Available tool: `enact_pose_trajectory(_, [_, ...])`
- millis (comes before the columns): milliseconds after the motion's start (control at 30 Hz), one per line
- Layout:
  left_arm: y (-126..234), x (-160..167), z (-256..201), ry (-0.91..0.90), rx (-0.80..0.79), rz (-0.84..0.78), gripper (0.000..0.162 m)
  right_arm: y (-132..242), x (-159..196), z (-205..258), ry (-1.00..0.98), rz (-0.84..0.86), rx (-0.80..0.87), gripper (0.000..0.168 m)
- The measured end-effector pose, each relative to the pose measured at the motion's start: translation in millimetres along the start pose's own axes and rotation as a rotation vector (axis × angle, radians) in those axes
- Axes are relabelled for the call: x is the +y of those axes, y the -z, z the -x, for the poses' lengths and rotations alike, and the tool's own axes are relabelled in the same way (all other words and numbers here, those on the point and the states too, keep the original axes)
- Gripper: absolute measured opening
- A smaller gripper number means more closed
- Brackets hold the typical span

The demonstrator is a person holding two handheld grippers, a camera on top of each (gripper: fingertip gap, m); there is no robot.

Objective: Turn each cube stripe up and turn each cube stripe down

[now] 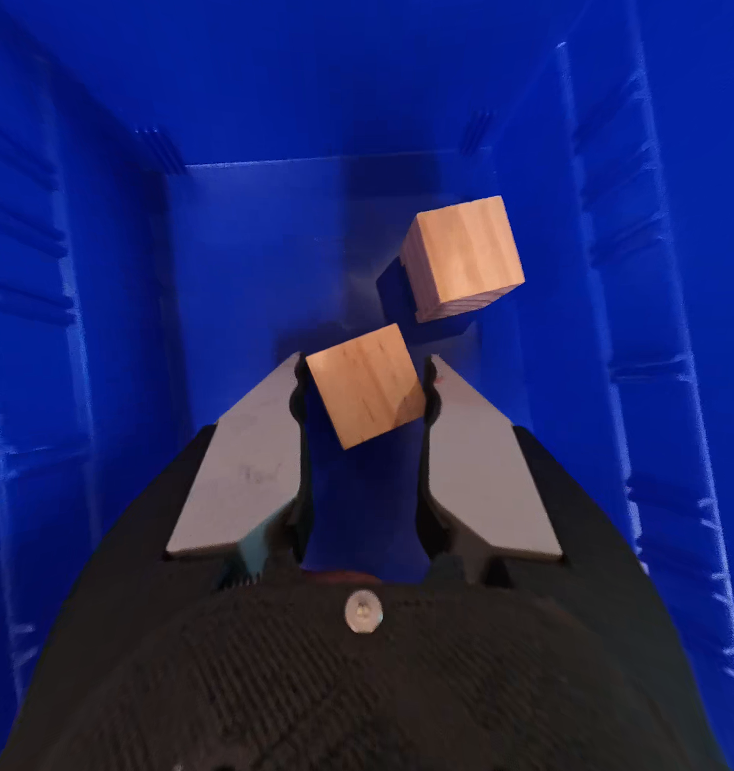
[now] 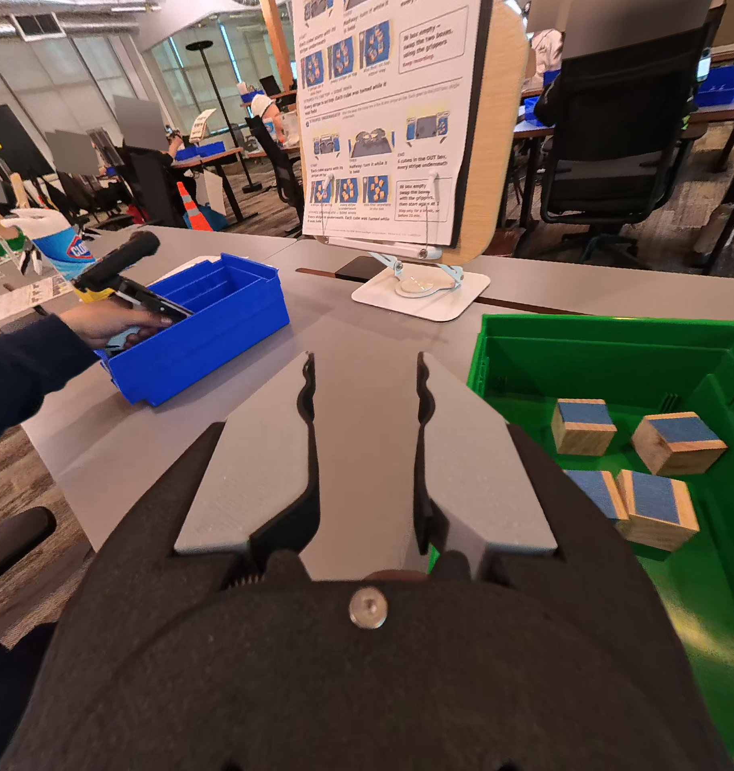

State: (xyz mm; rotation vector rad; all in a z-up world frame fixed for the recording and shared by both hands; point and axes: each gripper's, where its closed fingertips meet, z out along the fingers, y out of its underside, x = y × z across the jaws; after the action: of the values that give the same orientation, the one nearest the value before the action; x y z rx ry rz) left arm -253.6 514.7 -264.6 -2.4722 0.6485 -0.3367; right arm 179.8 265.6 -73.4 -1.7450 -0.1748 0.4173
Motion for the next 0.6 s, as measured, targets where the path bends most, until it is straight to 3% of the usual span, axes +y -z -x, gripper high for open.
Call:
enact_pose_trajectory(133, [35, -28, -19, -0.074, 0.067, -0.243, 0.054, -16, 9, 41, -0.067, 0.019, -0.201, 0.047])
enact_pose_trajectory(267, [121, -47, -102, -0.260, 0.368, -0.632, 0.054, -37, 31, 108, -0.124, 0.112, -0.492, 0.049])
enact_pose_trajectory(467, [237, 13, -244, -0.758, 0.764, -1.055, 0.052, -43, 64, 220, -0.317, 0.271, -1.007, 0.056])
enact_pose_trajectory(600, [275, 56, -301, -0.968, 0.845, -1.219, 0.054, -31, 70, 266, -0.438, 0.303, -1.239, 0.065])
